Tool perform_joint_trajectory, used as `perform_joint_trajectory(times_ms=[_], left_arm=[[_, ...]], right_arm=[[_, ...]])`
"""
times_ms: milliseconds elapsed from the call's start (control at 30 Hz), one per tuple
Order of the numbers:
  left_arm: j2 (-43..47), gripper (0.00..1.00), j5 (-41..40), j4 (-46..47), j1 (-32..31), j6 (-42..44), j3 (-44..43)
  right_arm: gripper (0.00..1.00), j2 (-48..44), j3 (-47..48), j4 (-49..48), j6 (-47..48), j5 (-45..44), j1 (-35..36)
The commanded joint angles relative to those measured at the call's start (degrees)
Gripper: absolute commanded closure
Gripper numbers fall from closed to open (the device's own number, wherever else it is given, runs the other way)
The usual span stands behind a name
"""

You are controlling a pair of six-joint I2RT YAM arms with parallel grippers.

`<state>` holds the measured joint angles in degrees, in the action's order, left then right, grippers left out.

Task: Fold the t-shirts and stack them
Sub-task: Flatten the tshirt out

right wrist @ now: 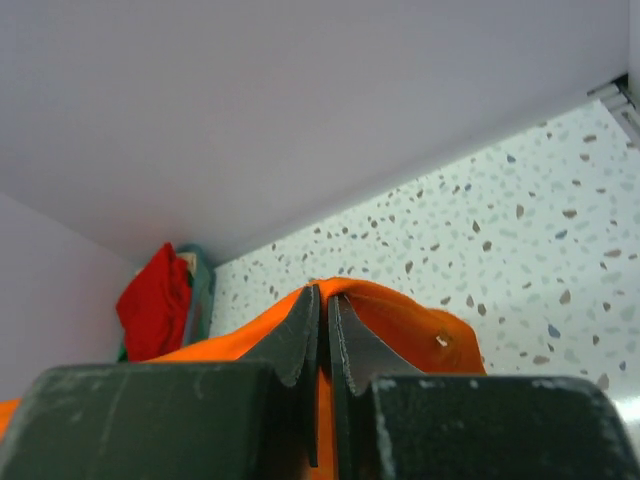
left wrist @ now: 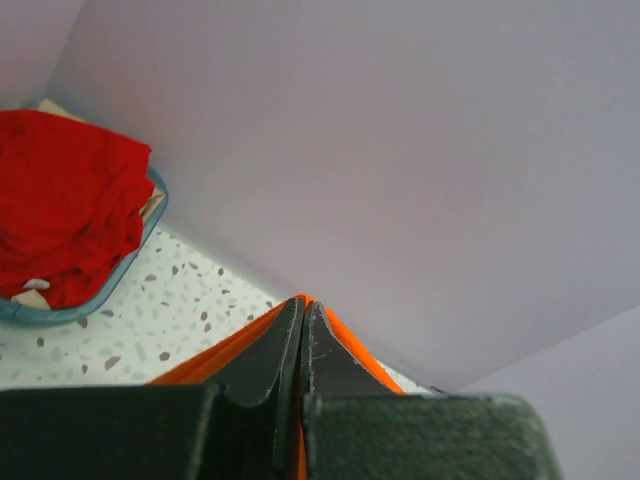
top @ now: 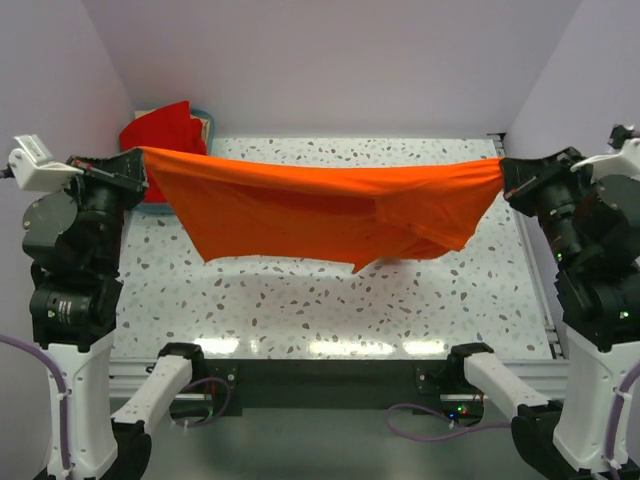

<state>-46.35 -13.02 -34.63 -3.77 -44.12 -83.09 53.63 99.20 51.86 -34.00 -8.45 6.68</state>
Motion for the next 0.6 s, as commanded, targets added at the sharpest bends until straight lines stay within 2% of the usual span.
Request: perform_joint_trajectory(times_ms=[0,167,367,467,533,567], left_arm=[[-3.91,1.00,0.89,0.70,0.43,2.02,-5.40],[-8.75,1.00,0.89,6.23,0.43,2.63,-4.37],[-19.29,1.00,0.54,17.83,0.43,3.60,-3.30],[-28.25,1.00,1.32,24.85,0.52,4.13,-8.64],[-35.98,1.00,2.29,26.72,0.96,3.87,-12.78],[-41.23,1.00,2.29,27.42,1.13,3.78,-17.76]], right_arm=[[1.00,3.67,6.79,0.54,2.62,-1.49,-0.26],[1.00,9.99,7.68,-5.96,3.15,1.32,-0.26],[1.00,19.13,6.18,-19.41,2.97,3.35,-0.26],[1.00,27.56,11.09,-25.47,3.41,3.79,-0.26],[1.00,35.29,18.46,-26.36,3.67,4.05,-0.26],[1.00,37.58,21.10,-27.50,3.76,4.14,-0.26]])
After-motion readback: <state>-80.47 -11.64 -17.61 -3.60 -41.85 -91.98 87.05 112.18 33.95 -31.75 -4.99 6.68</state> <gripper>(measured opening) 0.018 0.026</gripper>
